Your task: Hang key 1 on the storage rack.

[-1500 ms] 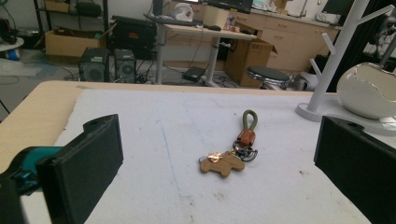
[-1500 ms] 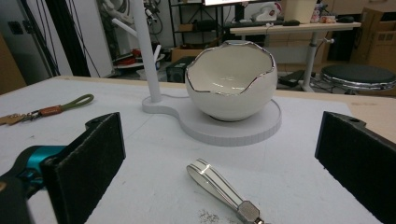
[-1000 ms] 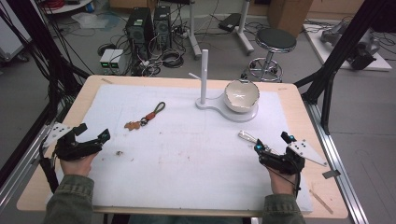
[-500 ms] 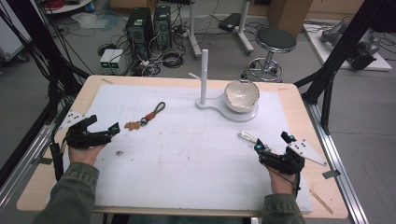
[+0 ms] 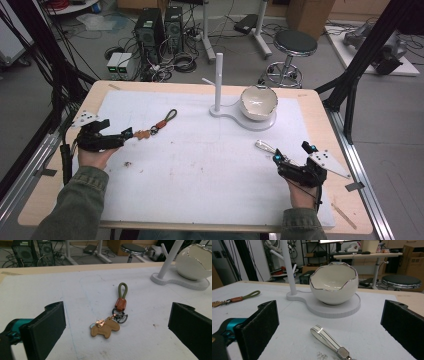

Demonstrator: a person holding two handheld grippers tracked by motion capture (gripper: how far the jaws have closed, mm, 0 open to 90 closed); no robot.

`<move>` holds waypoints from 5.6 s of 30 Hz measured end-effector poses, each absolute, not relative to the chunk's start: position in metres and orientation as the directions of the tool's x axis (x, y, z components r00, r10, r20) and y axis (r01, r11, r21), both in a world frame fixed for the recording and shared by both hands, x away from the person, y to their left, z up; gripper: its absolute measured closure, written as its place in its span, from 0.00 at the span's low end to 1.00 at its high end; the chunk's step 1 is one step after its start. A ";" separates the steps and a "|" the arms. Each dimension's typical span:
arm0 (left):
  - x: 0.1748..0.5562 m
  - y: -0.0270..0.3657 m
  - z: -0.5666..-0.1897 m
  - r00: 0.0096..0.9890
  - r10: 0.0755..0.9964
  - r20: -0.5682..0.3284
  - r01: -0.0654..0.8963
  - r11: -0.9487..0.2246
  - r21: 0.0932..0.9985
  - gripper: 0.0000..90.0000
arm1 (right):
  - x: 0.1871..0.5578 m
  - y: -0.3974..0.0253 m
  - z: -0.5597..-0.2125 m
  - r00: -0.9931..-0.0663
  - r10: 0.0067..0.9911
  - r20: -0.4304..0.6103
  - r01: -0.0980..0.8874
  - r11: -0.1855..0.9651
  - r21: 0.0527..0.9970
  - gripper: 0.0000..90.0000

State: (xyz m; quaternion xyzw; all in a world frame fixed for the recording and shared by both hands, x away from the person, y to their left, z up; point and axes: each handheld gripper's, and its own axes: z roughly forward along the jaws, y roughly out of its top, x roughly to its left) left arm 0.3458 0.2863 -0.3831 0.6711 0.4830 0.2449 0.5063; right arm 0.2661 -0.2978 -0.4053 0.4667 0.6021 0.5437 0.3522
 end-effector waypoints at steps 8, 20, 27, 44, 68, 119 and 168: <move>0.355 0.283 -0.377 0.422 0.894 -0.150 0.410 -0.041 0.911 0.02 | 0.266 -0.297 -0.406 -0.317 0.945 0.082 0.182 -0.024 0.983 0.00; 0.373 0.271 -0.365 0.476 0.868 -0.139 0.458 -0.110 0.882 0.02 | 0.266 -0.297 -0.406 -0.320 0.944 0.080 0.182 -0.022 0.983 0.00; 0.387 0.263 -0.357 0.498 0.858 -0.127 0.473 -0.146 0.869 0.02 | 0.267 -0.297 -0.406 -0.322 0.943 0.081 0.188 -0.020 0.982 0.01; 0.420 0.244 -0.357 0.542 0.836 -0.082 0.520 -0.258 0.814 0.02 | 0.266 -0.298 -0.406 -0.325 0.942 0.082 0.191 -0.019 0.981 0.01; 0.458 0.220 -0.376 0.593 0.803 -0.067 0.553 -0.345 0.759 0.02 | 0.266 -0.299 -0.407 -0.330 0.940 0.082 0.191 -0.018 0.981 0.01; 0.473 0.199 -0.425 0.645 0.764 0.024 0.588 -0.515 0.624 0.59 | 0.266 -0.298 -0.409 -0.336 0.940 0.058 0.201 0.012 0.980 0.00; 0.455 0.225 -0.371 0.662 0.746 -0.068 0.561 -0.434 0.705 0.82 | 0.264 -0.303 -0.407 -0.318 0.945 0.076 0.189 -0.015 0.982 0.01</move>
